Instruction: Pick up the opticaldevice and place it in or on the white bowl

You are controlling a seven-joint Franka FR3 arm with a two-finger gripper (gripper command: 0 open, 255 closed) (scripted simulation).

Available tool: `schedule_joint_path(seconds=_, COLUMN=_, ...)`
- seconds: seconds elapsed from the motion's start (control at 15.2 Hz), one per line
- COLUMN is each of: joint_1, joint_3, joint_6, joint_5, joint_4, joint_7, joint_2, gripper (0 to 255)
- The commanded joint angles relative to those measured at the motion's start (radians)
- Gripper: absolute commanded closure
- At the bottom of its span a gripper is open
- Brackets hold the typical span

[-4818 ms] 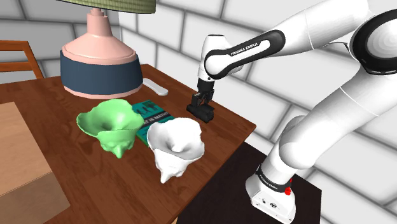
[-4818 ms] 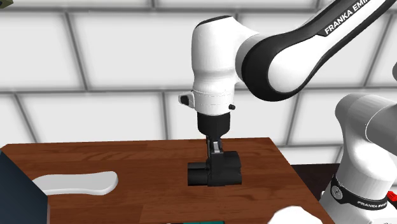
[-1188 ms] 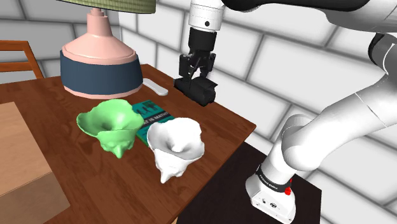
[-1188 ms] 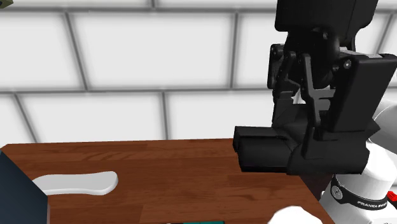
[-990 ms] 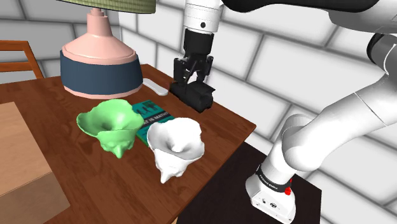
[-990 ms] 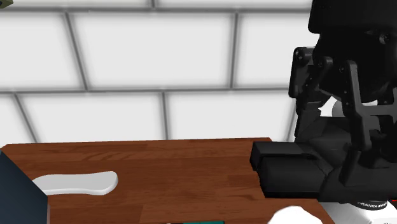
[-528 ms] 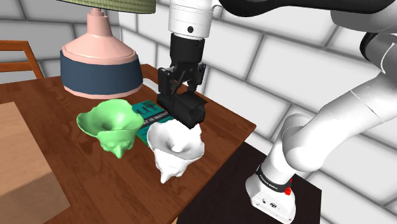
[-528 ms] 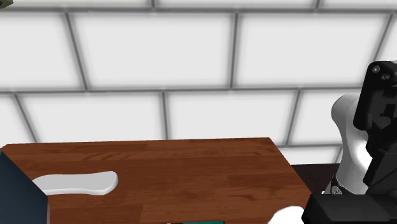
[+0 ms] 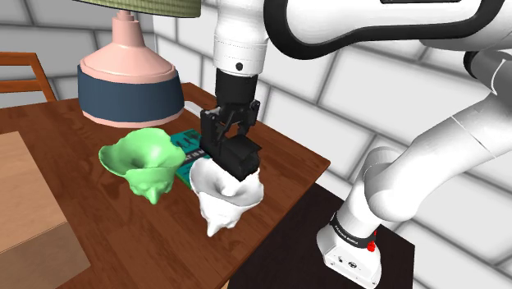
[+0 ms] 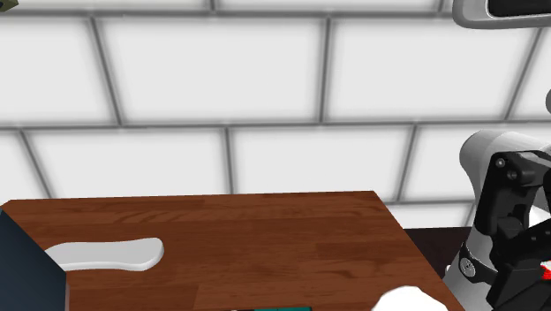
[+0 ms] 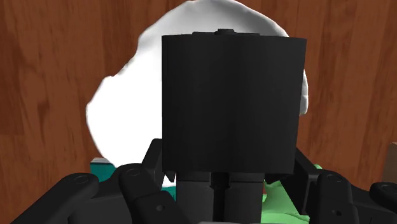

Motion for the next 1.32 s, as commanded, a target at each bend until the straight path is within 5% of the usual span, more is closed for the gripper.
schedule_joint_path(seconds=0.0, joint_1=0.002, joint_3=0.002, joint_6=0.028, joint_5=0.003, joint_4=-0.031, joint_7=-0.002, joint_2=-0.004, gripper=255)
schedule_joint_path(seconds=0.73, joint_1=0.003, joint_3=0.007, joint_6=0.064, joint_5=0.006, joint_4=-0.064, joint_7=-0.003, joint_2=-0.001, gripper=255)
schedule_joint_path(seconds=0.79, joint_1=0.003, joint_3=0.007, joint_6=0.064, joint_5=0.006, joint_4=-0.064, joint_7=-0.004, joint_2=-0.001, gripper=0)
schedule_joint_path(seconds=1.12, joint_1=0.003, joint_3=0.007, joint_6=0.064, joint_5=0.006, joint_4=-0.064, joint_7=-0.003, joint_2=-0.001, gripper=0)
schedule_joint_path(seconds=1.25, joint_1=0.000, joint_3=-0.002, joint_6=-0.003, joint_5=0.000, joint_4=0.001, joint_7=-0.002, joint_2=-0.003, gripper=0)
